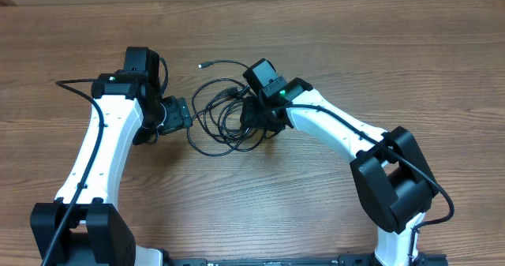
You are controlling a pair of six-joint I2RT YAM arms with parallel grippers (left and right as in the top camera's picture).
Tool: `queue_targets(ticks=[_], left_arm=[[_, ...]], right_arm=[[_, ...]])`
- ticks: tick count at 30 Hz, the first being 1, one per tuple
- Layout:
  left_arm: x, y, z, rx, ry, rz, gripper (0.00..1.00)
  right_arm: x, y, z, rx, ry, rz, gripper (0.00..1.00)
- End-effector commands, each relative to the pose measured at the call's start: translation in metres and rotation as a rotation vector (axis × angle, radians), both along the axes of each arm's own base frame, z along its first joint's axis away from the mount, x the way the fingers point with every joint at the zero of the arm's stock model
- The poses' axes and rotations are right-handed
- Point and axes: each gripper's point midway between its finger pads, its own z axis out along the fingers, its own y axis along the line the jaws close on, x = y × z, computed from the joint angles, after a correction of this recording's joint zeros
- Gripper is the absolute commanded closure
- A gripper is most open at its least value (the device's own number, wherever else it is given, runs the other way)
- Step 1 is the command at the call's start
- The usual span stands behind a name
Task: Untangle cables
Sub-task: 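Move the right gripper to the bundle and grasp a cable strand, then pull the grasped strand up and away with the right gripper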
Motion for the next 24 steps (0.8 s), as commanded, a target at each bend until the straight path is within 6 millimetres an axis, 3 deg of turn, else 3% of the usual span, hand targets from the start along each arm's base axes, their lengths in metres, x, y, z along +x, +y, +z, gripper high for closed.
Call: queue_targets(ticks=[1,7,13,18,21,24], left_arm=[[-0.002,-0.006,0.007,-0.009,-0.023,-0.033,0.12],[-0.002,-0.007,0.007,-0.009,-0.024,-0.037,0.12],[-0.002,-0.007,0.007,-0.009,-0.023,-0.038,0.12],[-0.002,-0.007,0.007,-0.010,-0.023,-0.038,0.12],[-0.001,-0.009,0.007,-0.014,-0.029,-0.041,0.11],[0.004,-0.019,0.008,-0.050,-0.050,-0.068,0.08]], right_arm=[[-0.003,-0.005,-0.017,-0.019,0.020,-0.036,0.51],[-0.002,-0.003,-0.017,-0.011,0.014,-0.042,0.84],[-0.002,-0.008,-0.018,-0.034,0.014,-0.052,0.96],[-0.005,-0.040,-0.020,-0.179,0.017,-0.115,0.96],[0.000,-0.049,0.004,-0.195,-0.009,-0.108,0.96],[0.016,-0.054,0.059,-0.173,-0.119,-0.060,0.96]])
